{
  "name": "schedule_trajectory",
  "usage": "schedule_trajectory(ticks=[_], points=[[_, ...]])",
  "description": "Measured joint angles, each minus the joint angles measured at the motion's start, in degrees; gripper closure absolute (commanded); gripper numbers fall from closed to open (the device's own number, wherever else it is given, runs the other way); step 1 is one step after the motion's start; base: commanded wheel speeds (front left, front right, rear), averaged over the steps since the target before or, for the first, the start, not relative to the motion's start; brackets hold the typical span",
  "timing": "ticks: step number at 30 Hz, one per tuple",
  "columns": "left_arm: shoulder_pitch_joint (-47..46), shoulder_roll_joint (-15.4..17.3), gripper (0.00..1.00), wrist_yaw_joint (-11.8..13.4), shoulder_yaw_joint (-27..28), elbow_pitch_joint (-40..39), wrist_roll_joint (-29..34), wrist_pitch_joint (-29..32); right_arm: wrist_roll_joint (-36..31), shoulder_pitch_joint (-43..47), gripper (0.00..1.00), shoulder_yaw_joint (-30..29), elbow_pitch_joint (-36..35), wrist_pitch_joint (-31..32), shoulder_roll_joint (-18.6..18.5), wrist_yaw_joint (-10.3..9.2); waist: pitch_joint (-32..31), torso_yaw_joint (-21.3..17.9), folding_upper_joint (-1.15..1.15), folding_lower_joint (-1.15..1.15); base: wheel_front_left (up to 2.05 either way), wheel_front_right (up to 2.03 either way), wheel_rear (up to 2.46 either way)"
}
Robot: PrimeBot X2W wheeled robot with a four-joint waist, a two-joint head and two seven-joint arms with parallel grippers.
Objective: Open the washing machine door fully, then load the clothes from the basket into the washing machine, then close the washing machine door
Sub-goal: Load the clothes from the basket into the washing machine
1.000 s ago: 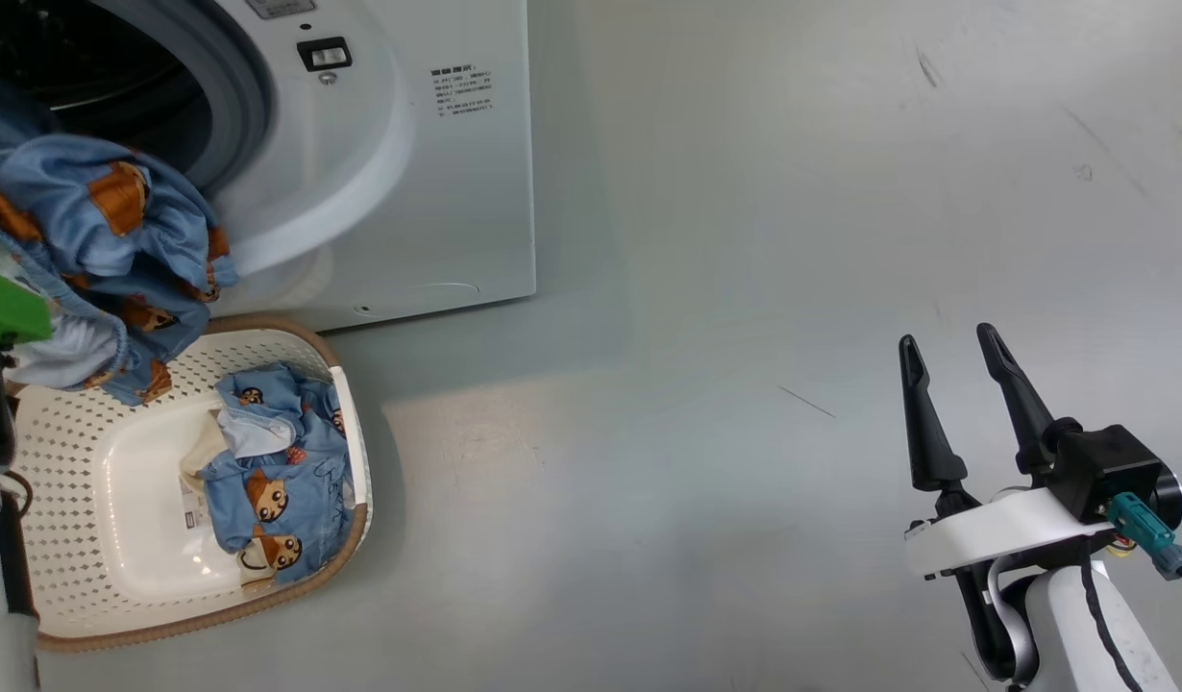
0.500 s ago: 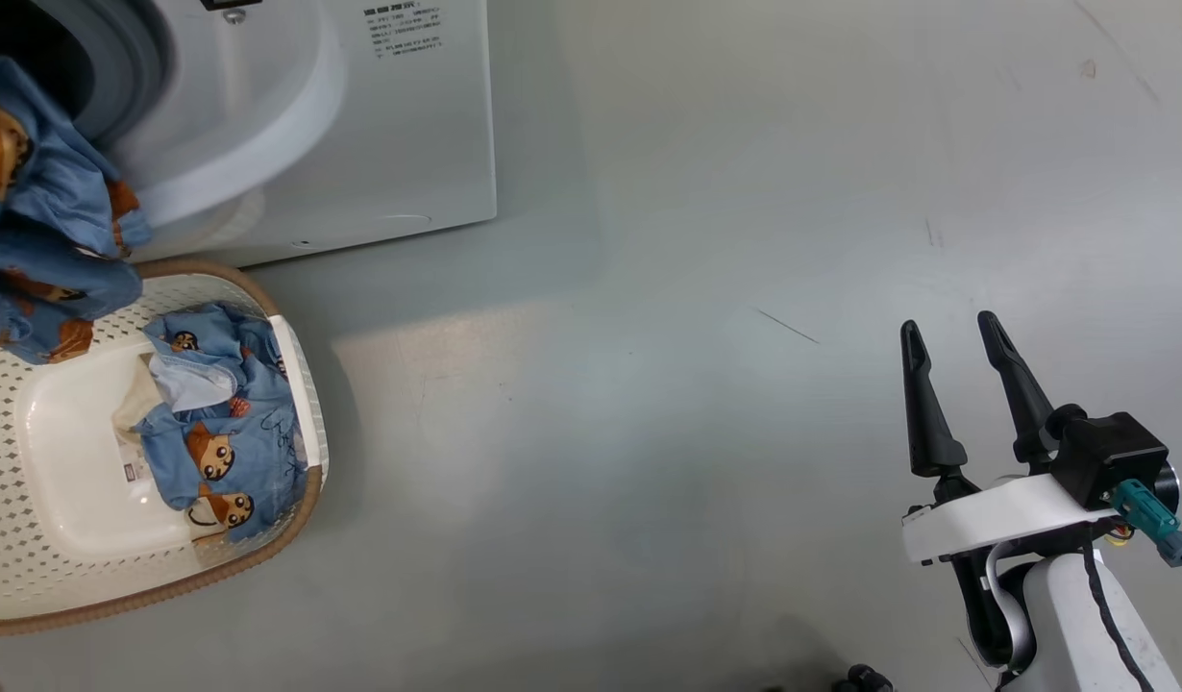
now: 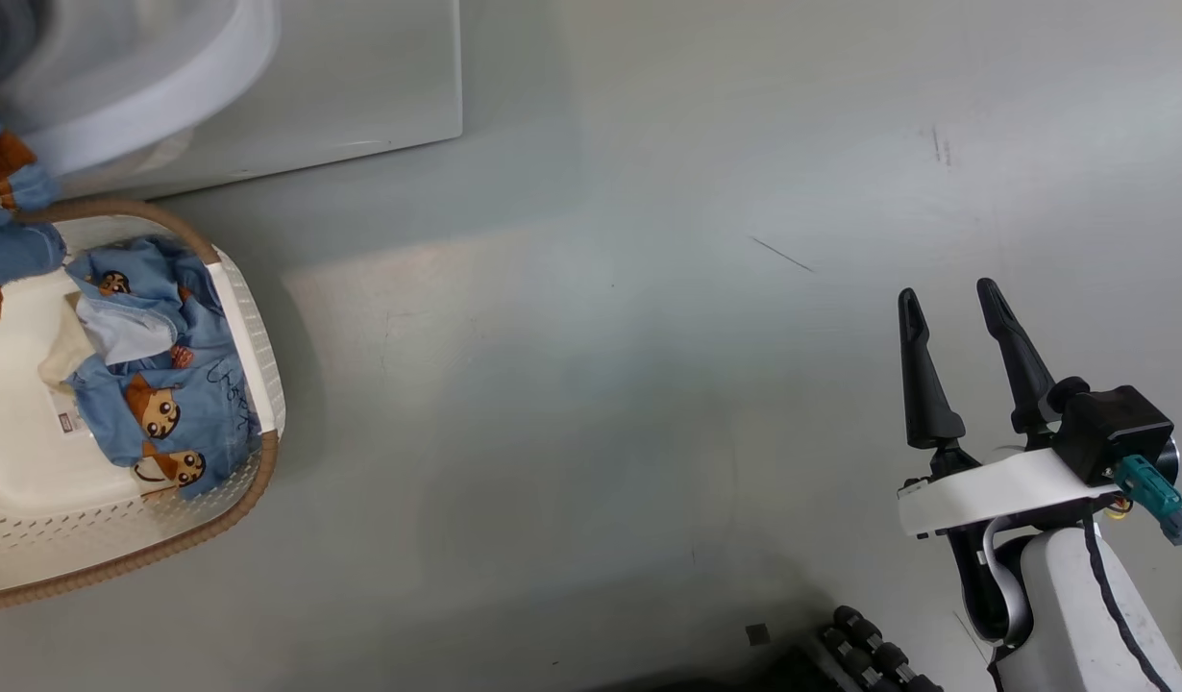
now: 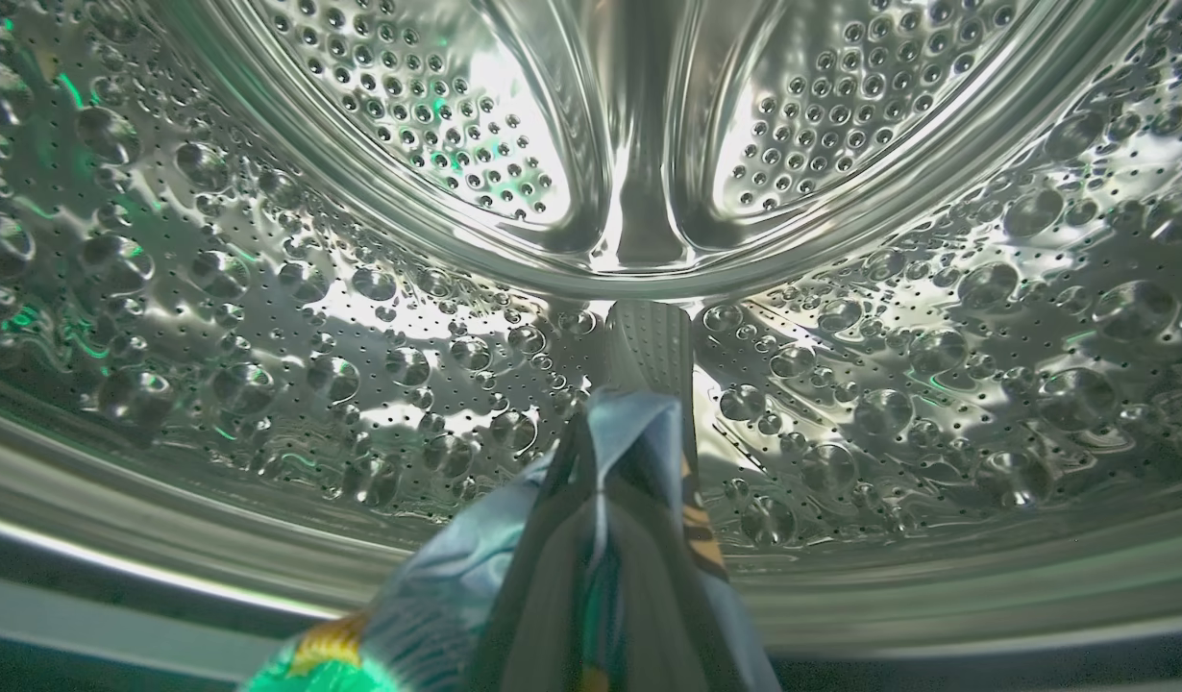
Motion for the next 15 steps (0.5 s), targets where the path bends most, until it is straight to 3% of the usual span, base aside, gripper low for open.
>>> schedule_trajectory(ticks=[5, 15], points=[[-3.2, 0.54, 1.0, 0.0, 0.01, 0.24, 0.05, -1.6, 0.48, -0.93, 0.0, 0.12, 0.01, 0.0, 0.19, 0.0, 2.26, -0.22, 0.0, 0.0, 0.0, 0.0, 0.0], [-6.41, 2.72, 1.0, -0.01, -1.52, -1.6, 3.97, -14.71, 0.51, -2.21, 0.0, 1.43, 0.49, 0.0, 0.46, 0.0, 4.29, -0.51, 0.0, 0.0, 0.0, 0.0, 0.0]])
